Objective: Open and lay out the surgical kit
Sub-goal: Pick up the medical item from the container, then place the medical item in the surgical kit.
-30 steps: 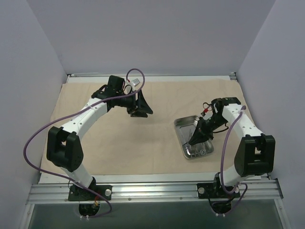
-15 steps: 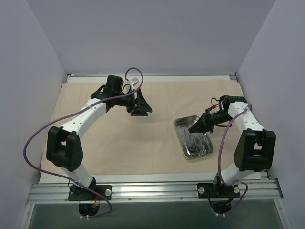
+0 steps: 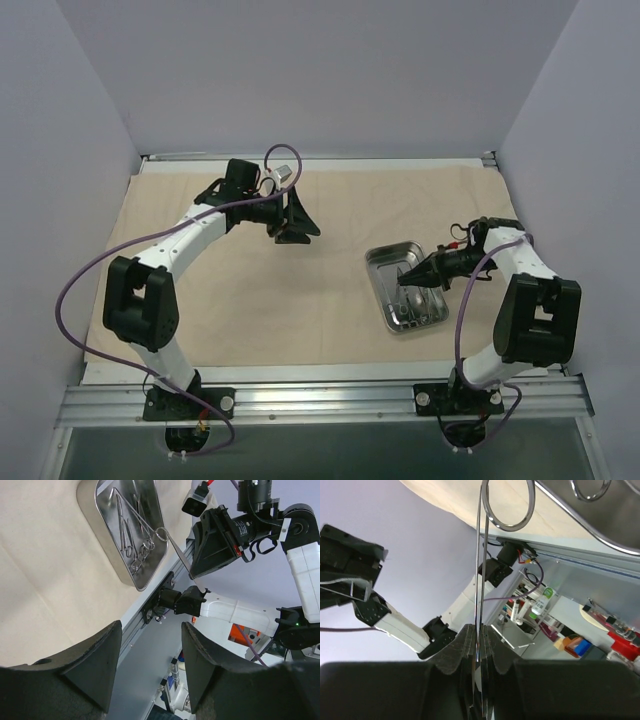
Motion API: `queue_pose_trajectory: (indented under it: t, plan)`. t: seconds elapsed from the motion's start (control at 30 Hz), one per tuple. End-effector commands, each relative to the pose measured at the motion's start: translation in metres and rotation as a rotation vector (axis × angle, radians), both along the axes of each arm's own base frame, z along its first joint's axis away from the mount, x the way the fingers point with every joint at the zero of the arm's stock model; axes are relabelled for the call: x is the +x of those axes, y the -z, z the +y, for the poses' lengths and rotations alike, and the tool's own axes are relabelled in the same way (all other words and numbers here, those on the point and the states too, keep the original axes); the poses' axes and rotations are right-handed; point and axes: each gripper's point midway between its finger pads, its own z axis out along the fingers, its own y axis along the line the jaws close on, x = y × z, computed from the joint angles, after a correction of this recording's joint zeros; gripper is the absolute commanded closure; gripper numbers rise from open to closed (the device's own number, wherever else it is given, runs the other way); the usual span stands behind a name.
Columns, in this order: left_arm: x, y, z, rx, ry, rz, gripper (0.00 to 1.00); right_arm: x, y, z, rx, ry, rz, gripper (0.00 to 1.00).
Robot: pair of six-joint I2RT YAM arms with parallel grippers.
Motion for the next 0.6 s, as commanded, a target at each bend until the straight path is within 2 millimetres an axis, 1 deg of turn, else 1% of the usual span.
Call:
queue_pose_trajectory:
  t: [0.0,0.03,0.07,0.1,0.13,0.17,0.2,0.27,0.3,0.33,0.37,0.4,0.43,0.5,0.53,0.57]
  plan:
    - [0.011,-0.017,-0.004,-0.05,0.015,-0.058,0.4,-0.015,-0.019,0.006,0.004,-0.07,0.023,0.96]
    - [0.012,-0.018,-0.005,-0.057,0.013,-0.058,0.4,-0.024,-0.014,0.009,0.015,-0.085,0.042,0.96]
    - [0.014,-0.018,-0.006,-0.065,0.013,-0.056,0.4,-0.025,-0.012,0.009,0.046,-0.051,0.069,0.96]
    - [0.015,-0.017,-0.008,-0.07,0.015,-0.047,0.4,-0.011,-0.014,0.005,0.062,-0.012,0.034,0.96]
    - [0.016,-0.019,-0.008,-0.075,0.02,-0.049,0.4,0.005,-0.017,0.0,0.037,0.006,0.006,0.96]
    - [0.017,-0.019,-0.008,-0.071,0.018,-0.048,0.4,0.011,-0.023,-0.003,0.004,-0.012,-0.014,0.93]
    - [0.016,-0.019,-0.008,-0.067,0.017,-0.044,0.4,0.013,-0.023,-0.002,-0.035,-0.065,-0.025,0.89]
    - [0.017,-0.016,-0.009,-0.072,0.015,-0.038,0.4,-0.002,-0.026,0.01,0.06,-0.071,0.039,0.89]
    - [0.018,-0.016,-0.009,-0.076,0.017,-0.036,0.4,0.005,-0.033,0.004,0.124,-0.001,0.044,0.89]
    - [0.016,-0.016,-0.01,-0.08,0.026,-0.03,0.4,0.023,-0.039,-0.006,0.112,0.041,0.006,0.89]
    - [0.016,-0.016,-0.01,-0.08,0.029,-0.034,0.4,0.036,-0.045,-0.016,0.088,0.048,-0.039,0.89]
    - [0.016,-0.014,-0.008,-0.068,0.029,-0.032,0.4,0.045,-0.042,-0.024,0.059,0.026,-0.032,0.89]
    - [0.017,-0.013,-0.008,-0.062,0.022,-0.034,0.39,0.051,-0.041,-0.028,-0.023,-0.021,-0.074,0.9]
    - [0.018,-0.012,-0.01,-0.075,0.017,-0.024,0.39,0.037,-0.033,-0.019,-0.027,-0.054,-0.04,0.92]
    - [0.018,-0.012,-0.011,-0.081,0.02,-0.022,0.39,0.023,-0.025,-0.011,-0.016,-0.086,-0.005,0.94]
    - [0.019,-0.013,-0.012,-0.084,0.019,-0.027,0.39,0.02,-0.02,-0.011,-0.044,-0.113,-0.018,0.94]
